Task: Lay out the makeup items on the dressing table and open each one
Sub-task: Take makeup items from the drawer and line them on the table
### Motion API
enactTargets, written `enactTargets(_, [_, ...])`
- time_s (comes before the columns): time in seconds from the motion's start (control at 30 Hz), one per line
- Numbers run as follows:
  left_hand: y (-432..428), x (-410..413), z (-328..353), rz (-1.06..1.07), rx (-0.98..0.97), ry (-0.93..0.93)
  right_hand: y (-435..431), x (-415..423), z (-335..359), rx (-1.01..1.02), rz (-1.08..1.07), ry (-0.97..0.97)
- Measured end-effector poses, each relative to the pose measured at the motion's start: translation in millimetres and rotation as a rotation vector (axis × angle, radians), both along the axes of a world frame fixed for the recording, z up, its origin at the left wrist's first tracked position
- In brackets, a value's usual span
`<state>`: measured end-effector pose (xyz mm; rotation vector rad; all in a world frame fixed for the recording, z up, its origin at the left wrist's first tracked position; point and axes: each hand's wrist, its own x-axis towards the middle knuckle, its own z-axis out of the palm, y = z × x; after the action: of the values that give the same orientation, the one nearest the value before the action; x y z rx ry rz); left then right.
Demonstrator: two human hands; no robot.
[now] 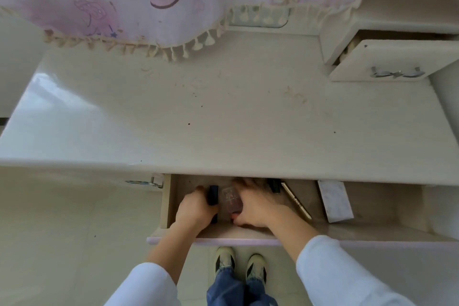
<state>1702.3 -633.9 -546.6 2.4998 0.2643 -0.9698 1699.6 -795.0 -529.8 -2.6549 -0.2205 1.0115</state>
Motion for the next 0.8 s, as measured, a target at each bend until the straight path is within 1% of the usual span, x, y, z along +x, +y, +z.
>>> enactTargets(0.17, [1,5,-8,-0.005,-0.061,0.000,9,9,-11,-0.039,0.065,0.103])
enactTargets(0.27, [3,6,-5,-0.009,-0.091,0.012,10,11,-7,-0.032,0.011,0.130])
enactTargets(0.47, [7,11,0,0.066,-0.188,0.070,12,8,-7,0.067,-0.137,0.179])
enactTargets(0.67, [0,14,11,0.260,-0.356,0.094,10,5,-13,0.204,-0.229,0.219])
enactTargets(0.73, [-3,16,9,0.277,-0.375,0.093,6,5,-16,0.262,-0.262,0.230])
enactTargets(0.8, [-5,17,6,0.236,-0.355,0.101,3,5,-19,0.299,-0.283,0.245])
